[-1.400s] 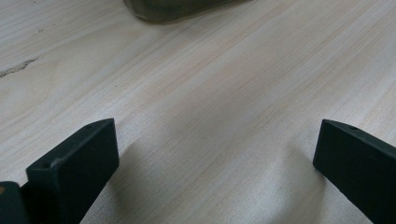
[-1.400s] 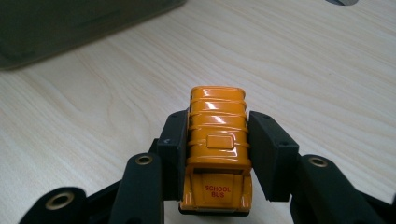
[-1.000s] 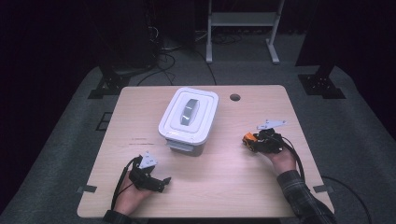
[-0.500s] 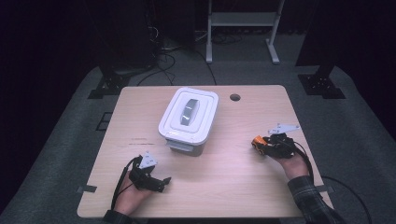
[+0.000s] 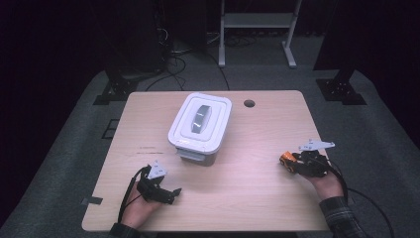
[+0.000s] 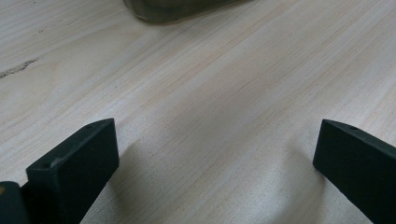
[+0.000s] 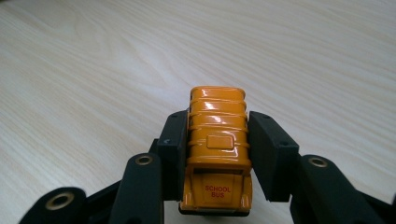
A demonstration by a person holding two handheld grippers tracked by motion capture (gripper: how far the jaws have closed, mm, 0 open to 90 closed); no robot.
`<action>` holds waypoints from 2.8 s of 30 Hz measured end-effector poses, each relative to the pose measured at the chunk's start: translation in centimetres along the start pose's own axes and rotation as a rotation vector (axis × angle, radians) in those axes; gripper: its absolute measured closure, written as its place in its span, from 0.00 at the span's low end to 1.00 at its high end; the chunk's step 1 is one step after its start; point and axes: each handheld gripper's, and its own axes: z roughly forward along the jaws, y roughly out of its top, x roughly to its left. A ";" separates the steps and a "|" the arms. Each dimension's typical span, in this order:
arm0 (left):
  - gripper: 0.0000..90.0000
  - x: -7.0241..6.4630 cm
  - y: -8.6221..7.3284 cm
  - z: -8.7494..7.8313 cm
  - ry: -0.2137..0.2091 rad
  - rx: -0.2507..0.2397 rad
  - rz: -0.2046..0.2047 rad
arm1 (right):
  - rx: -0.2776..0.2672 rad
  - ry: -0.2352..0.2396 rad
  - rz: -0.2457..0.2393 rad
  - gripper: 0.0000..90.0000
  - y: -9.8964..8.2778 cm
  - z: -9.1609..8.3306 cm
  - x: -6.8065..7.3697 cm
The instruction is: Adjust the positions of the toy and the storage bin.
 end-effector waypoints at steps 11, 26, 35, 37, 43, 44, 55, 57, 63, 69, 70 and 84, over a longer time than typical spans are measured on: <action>0.00 0.0 0.0 0.0 0.001 0.000 0.002 | 0.021 -0.007 0.029 0.65 -2.1 -1.1 -0.9; 0.00 0.0 0.0 0.0 0.001 -0.002 -0.001 | 0.022 0.005 0.042 0.54 -2.6 -1.1 -1.0; 0.00 0.0 0.1 0.0 -0.001 0.005 -0.009 | -0.030 -0.006 0.053 0.34 -2.1 -1.7 -1.1; 0.00 0.1 0.1 0.0 -0.005 0.006 -0.014 | -0.035 -0.004 0.057 0.29 -1.9 -1.7 -0.9; 0.00 0.1 0.2 -0.1 -0.012 0.014 -0.020 | -0.060 0.010 0.052 0.16 -1.2 -1.6 -0.3; 0.00 0.1 0.3 -0.1 -0.012 0.017 -0.021 | -0.064 0.020 0.052 0.14 -1.1 -1.6 -0.1; 0.00 0.5 0.4 -0.4 -0.023 0.026 -0.037 | -0.100 0.114 -0.023 0.02 0.5 -0.4 3.1; 0.00 0.5 0.4 -0.5 -0.022 0.022 -0.040 | -0.104 0.130 -0.039 0.02 0.7 0.0 3.8; 0.00 0.8 0.4 -0.7 -0.036 0.017 -0.057 | -0.103 0.180 -0.061 0.01 1.0 1.2 5.4; 0.00 1.1 0.6 -0.9 -0.047 0.021 -0.059 | -0.086 0.213 -0.079 0.01 0.6 2.9 6.8; 0.00 1.1 0.7 -0.9 -0.044 0.022 -0.053 | -0.082 0.212 -0.086 0.00 0.5 3.1 7.0; 0.00 1.7 2.6 -2.5 -0.079 -0.026 -0.072 | 0.004 0.186 -0.114 0.00 -0.3 5.2 7.7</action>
